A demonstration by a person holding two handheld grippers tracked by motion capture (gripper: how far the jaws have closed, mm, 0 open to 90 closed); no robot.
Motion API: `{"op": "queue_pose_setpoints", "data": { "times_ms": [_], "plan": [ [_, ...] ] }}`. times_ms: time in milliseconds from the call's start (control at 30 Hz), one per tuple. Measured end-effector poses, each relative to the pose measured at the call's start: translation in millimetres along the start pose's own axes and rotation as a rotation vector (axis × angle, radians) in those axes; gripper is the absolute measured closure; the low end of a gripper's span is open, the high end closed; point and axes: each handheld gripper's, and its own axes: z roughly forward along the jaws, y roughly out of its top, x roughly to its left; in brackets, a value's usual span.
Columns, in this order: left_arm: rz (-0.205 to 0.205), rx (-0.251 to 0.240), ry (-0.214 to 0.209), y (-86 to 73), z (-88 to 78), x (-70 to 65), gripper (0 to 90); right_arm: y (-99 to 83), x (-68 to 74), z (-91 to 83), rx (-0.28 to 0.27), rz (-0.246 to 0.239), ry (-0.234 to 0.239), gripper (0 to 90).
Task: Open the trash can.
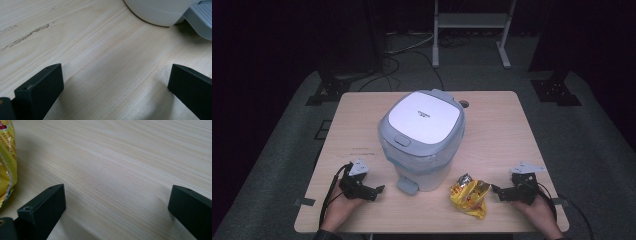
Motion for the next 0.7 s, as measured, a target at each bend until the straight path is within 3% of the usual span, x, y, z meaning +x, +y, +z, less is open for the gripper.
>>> {"op": "queue_pose_setpoints", "data": {
  "times_ms": [233, 433, 700],
  "plan": [
    [0.011, 0.001, -0.017, 1.4, -1.8, -0.9, 0.0, 0.0, 0.0, 0.0, 0.000, 0.000, 0.000, 0.4],
    [0.002, -0.041, -0.023, 3.6, -10.1, -3.5, 2.4, 0.0, 0.0, 0.0, 0.000, 0.000, 0.000, 0.4],
    [0.002, -0.050, -0.051, 5.0, -17.0, -2.9, 4.2, 0.0, 0.0, 0.0, 0.000, 0.000, 0.000, 0.4]
  ]
}}
